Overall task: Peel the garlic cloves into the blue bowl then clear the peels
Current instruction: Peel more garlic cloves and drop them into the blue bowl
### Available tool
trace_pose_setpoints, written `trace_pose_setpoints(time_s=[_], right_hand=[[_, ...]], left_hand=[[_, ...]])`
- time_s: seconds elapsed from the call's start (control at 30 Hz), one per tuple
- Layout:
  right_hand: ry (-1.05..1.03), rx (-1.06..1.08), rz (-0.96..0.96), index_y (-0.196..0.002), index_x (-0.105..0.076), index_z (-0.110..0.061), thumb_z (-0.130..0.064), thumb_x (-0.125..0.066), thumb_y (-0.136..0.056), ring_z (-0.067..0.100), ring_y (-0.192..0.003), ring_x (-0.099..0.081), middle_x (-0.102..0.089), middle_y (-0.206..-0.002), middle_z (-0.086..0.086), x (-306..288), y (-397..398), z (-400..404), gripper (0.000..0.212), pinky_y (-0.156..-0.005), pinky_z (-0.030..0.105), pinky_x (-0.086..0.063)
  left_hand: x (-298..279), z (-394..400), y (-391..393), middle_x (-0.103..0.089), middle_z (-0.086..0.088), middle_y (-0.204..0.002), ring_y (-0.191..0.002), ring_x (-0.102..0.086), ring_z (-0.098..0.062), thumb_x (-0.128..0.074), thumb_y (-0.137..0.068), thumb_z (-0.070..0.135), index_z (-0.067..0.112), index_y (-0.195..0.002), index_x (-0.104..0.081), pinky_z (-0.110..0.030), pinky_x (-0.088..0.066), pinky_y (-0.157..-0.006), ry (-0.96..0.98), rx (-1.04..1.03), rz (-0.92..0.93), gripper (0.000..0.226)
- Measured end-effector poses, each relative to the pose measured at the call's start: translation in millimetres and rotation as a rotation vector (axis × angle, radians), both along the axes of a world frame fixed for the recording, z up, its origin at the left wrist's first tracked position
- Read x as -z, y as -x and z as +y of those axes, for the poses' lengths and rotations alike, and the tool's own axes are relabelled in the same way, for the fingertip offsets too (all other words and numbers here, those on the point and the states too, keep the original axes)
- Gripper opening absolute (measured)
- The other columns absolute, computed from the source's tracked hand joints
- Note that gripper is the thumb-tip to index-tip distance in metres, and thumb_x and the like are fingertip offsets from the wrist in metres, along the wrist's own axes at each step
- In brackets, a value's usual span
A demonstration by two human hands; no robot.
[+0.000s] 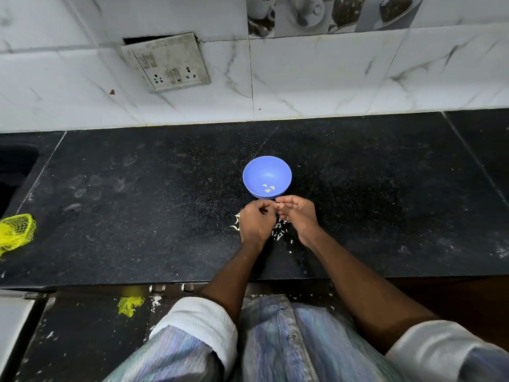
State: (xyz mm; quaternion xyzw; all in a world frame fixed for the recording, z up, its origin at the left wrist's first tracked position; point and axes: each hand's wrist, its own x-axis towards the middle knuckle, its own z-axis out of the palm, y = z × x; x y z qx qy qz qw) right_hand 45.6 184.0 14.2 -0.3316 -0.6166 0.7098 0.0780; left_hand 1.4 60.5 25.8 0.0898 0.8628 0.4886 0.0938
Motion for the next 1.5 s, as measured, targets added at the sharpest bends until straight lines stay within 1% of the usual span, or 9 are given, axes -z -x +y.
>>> trace_pose_setpoints(time_s=[0.13, 0.3, 0.5, 0.77, 1.1, 1.23, 1.3, 1.37, 1.5], right_hand=[[-0.101, -0.003, 0.012, -0.095, -0.074, -0.004, 0.006, -0.066, -0.093, 0.006, -0.068, -0.066, -0.075, -0.08, 0.006, 0, -1, -1, 0.013, -0.067, 0.018, -0.055], [-0.169, 0.0, 0.022, -0.093, -0.074, -0.006, 0.006, -0.065, -0.094, 0.006, -0.07, -0.068, -0.075, -0.08, 0.007, 2, -2, 0, 0.015, -0.07, 0.022, -0.056], [-0.174, 0.003, 0.001, -0.096, -0.074, -0.002, 0.006, -0.062, -0.095, 0.0, -0.066, -0.066, -0.074, -0.077, 0.004, 1, -3, 2, 0.014, -0.065, 0.017, -0.053], [-0.157, 0.035, -0.004, -0.094, -0.074, -0.001, 0.006, -0.063, -0.094, 0.005, -0.066, -0.064, -0.075, -0.079, 0.009, -2, 0, 2, 0.013, -0.065, 0.02, -0.053], [-0.151, 0.04, -0.021, -0.089, -0.073, -0.005, 0.009, -0.062, -0.093, 0.008, -0.066, -0.064, -0.074, -0.077, 0.008, -5, 5, 1, 0.018, -0.062, 0.019, -0.052], [-0.153, 0.029, -0.029, -0.088, -0.074, -0.008, 0.006, -0.064, -0.092, 0.011, -0.07, -0.068, -0.075, -0.078, 0.008, -6, 5, -1, 0.017, -0.064, 0.021, -0.054], [-0.15, 0.018, -0.025, -0.09, -0.075, -0.006, 0.003, -0.067, -0.092, 0.011, -0.072, -0.07, -0.077, -0.081, 0.01, -6, 5, -2, 0.012, -0.064, 0.021, -0.055], [-0.131, 0.025, -0.018, -0.09, -0.074, -0.006, 0.002, -0.068, -0.092, 0.009, -0.07, -0.069, -0.077, -0.081, 0.01, -6, 5, -2, 0.01, -0.063, 0.022, -0.053], [-0.048, 0.029, 0.0, -0.09, -0.073, -0.006, 0.001, -0.068, -0.093, 0.006, -0.061, -0.063, -0.074, -0.075, 0.006, -10, 4, 0, 0.009, -0.061, 0.021, -0.052]], left_hand=[[1, 1, 2, -0.077, 0.012, -0.073, -0.07, -0.072, -0.002, -0.077, -0.089, 0.023, 0.023, -0.09, -0.085, -0.03, -0.061, -0.072, -0.012, -0.006, -0.025, 0.008], [-1, 2, 1, -0.077, 0.009, -0.071, -0.069, -0.073, -0.005, -0.076, -0.089, 0.019, 0.021, -0.088, -0.085, -0.034, -0.061, -0.072, -0.026, 0.021, -0.025, 0.009], [-1, 0, 1, -0.078, 0.011, -0.075, -0.07, -0.072, 0.0, -0.075, -0.09, 0.02, 0.021, -0.092, -0.085, -0.033, -0.062, -0.072, -0.033, 0.077, 0.003, 0.01], [0, 0, 3, -0.079, 0.01, -0.08, -0.073, -0.073, -0.001, -0.073, -0.092, 0.02, 0.022, -0.093, -0.084, -0.035, -0.062, -0.075, -0.023, 0.117, 0.043, 0.011], [-2, 1, 5, -0.077, 0.009, -0.073, -0.069, -0.073, -0.007, -0.073, -0.09, 0.019, 0.022, -0.087, -0.084, -0.037, -0.061, -0.07, -0.024, 0.105, 0.053, 0.011], [-4, 1, 4, -0.074, 0.007, -0.068, -0.064, -0.069, -0.009, -0.073, -0.089, 0.022, 0.02, -0.083, -0.082, -0.033, -0.058, -0.064, 0.021, 0.102, 0.073, 0.011], [-5, 1, 4, -0.066, 0.009, -0.058, -0.054, -0.058, -0.006, -0.074, -0.087, 0.021, 0.02, -0.071, -0.076, -0.029, -0.051, -0.057, 0.019, 0.076, 0.081, 0.016], [-5, 1, 4, -0.061, 0.011, -0.054, -0.05, -0.05, -0.004, -0.075, -0.087, 0.021, 0.022, -0.064, -0.071, -0.026, -0.046, -0.054, 0.003, 0.076, 0.081, 0.023], [-7, 2, 5, -0.069, 0.009, -0.062, -0.058, -0.062, -0.008, -0.074, -0.088, 0.019, 0.018, -0.073, -0.077, -0.022, -0.05, -0.056, -0.032, 0.055, 0.057, 0.015]])
